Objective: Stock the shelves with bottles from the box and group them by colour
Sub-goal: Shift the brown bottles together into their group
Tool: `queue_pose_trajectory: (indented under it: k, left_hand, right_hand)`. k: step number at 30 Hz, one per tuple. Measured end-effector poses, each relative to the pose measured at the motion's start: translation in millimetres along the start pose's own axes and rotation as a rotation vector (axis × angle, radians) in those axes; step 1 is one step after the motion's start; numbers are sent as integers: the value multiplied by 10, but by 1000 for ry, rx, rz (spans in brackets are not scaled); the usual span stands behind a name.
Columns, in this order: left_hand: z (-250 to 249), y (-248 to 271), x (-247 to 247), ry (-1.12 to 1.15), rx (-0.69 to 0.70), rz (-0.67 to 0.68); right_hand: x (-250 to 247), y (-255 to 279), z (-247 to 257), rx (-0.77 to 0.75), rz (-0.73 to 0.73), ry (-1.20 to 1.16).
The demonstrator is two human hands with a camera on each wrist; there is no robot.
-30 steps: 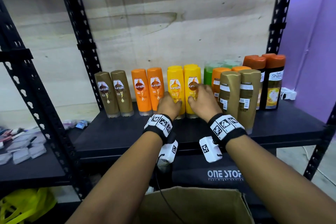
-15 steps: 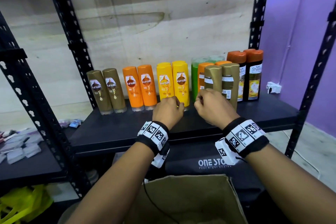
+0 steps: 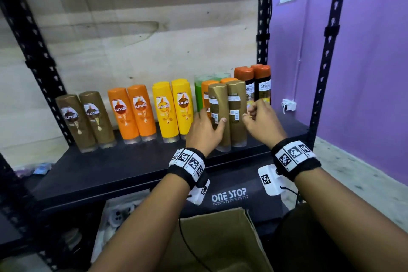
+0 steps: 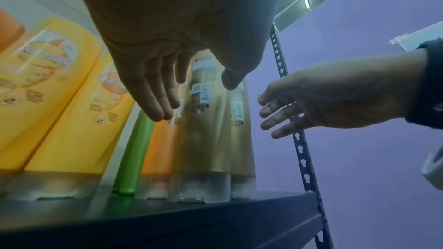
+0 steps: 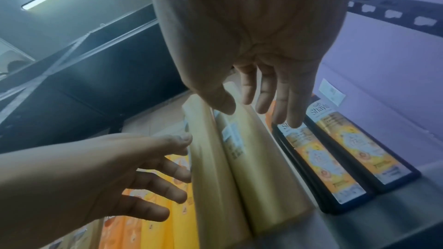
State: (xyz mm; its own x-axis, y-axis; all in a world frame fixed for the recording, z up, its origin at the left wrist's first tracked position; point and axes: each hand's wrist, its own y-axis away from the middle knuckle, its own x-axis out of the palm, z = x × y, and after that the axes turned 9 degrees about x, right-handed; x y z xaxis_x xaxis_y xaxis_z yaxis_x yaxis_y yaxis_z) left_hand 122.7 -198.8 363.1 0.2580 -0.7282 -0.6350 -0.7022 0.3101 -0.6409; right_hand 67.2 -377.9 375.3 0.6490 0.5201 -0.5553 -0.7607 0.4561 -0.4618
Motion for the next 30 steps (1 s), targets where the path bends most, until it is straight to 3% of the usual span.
queue_pose_trajectory:
  k: [9,21,30]
  left_hand:
    - [14,-4,227,87,-38,13]
    - [164,19,228,134,-65,-71]
    - [485,176,-104,117,-98,-125]
  right_hand:
    - [260,-97,-115,46,164,-79]
    - [439,-96,-191,20,113,-218]
    - [698,28,93,-53,158,-313]
